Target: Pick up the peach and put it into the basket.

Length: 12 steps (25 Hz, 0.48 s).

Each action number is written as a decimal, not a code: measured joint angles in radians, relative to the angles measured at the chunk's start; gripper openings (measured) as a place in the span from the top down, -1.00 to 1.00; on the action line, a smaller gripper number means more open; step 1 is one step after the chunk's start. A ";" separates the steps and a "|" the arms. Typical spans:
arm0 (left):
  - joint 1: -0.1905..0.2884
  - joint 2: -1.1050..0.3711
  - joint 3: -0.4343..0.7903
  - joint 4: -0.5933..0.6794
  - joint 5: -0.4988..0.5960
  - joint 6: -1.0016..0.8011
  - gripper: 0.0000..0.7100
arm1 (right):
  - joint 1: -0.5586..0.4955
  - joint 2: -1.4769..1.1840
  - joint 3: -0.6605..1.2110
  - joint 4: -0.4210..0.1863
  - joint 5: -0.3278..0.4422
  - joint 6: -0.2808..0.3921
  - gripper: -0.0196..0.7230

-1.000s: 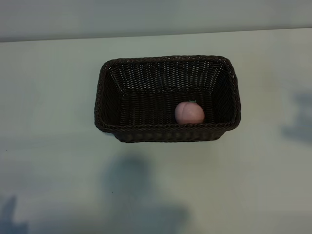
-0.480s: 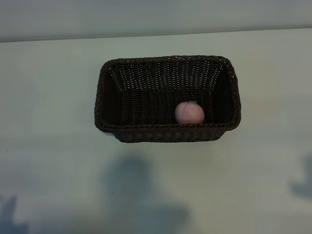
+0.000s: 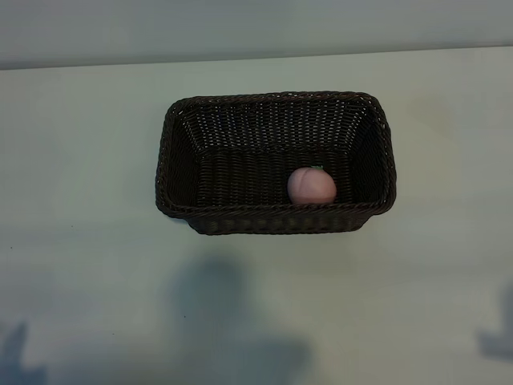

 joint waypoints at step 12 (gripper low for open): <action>0.000 0.000 0.000 0.000 0.000 0.000 -0.67 | 0.018 0.000 0.061 -0.005 0.016 -0.017 -0.62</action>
